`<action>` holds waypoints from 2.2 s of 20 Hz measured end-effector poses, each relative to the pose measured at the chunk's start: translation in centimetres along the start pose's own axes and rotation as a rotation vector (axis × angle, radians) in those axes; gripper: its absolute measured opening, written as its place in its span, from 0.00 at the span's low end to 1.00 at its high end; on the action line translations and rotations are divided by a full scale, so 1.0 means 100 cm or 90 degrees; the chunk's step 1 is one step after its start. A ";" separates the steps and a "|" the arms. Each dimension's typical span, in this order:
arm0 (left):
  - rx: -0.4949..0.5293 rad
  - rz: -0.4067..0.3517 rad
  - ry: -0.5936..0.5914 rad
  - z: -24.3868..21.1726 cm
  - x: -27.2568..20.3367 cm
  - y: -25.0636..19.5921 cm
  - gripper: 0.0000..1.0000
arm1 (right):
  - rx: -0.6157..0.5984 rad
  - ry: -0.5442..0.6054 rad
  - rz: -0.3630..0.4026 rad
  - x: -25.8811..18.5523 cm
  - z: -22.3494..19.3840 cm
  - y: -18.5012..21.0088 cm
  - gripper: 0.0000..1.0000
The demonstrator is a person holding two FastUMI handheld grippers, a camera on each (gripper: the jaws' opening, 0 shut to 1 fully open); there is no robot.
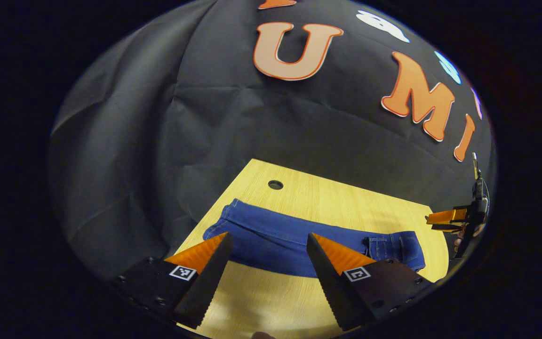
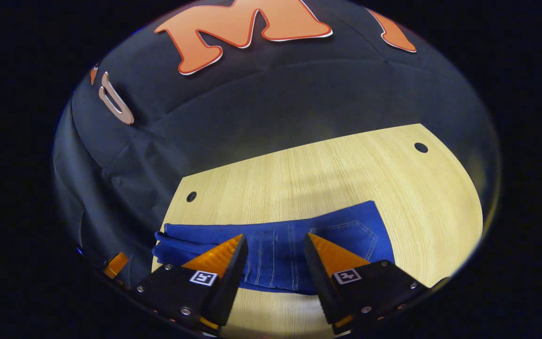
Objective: Grasp the waist and the cuffs of the jeans and fold them to make the two legs overlap; first hold the waist and fold one-third of the jeans toward the cuffs, then hold the cuffs and fold the remaining one-third in the same direction to finish folding.
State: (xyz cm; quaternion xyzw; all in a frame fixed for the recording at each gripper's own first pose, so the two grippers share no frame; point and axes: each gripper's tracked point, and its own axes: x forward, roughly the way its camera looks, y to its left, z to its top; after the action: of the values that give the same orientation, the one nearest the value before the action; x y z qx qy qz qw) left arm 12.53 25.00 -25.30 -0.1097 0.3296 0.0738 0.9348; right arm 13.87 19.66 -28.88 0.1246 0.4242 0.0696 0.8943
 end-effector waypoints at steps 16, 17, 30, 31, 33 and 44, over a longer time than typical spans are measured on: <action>-0.388 -0.012 0.223 -0.075 0.065 0.067 0.98 | -0.006 -0.143 -0.111 -0.082 0.048 -0.043 0.97; -0.399 -0.005 0.229 -0.077 0.071 0.074 0.98 | -0.007 -0.149 -0.116 -0.086 0.049 -0.044 0.97; -0.505 -0.016 0.203 -0.061 0.120 0.090 0.95 | 0.013 -0.177 -0.140 -0.130 0.051 -0.061 0.98; -0.505 -0.019 0.198 -0.058 0.123 0.088 0.93 | 0.016 -0.178 -0.143 -0.133 0.053 -0.065 0.98; -0.496 -0.020 0.195 -0.056 0.130 0.086 0.88 | 0.017 -0.184 -0.148 -0.139 0.056 -0.072 0.98; -0.473 -0.050 0.210 -0.051 0.139 0.079 0.05 | 0.026 -0.176 -0.158 -0.147 0.047 -0.097 0.98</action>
State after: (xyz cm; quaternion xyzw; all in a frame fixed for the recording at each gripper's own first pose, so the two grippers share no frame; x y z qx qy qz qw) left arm 18.50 32.24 -39.23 -0.4627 0.4219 0.1337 0.7682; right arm 8.42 6.18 -17.84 0.0977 0.3109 -0.0679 0.9430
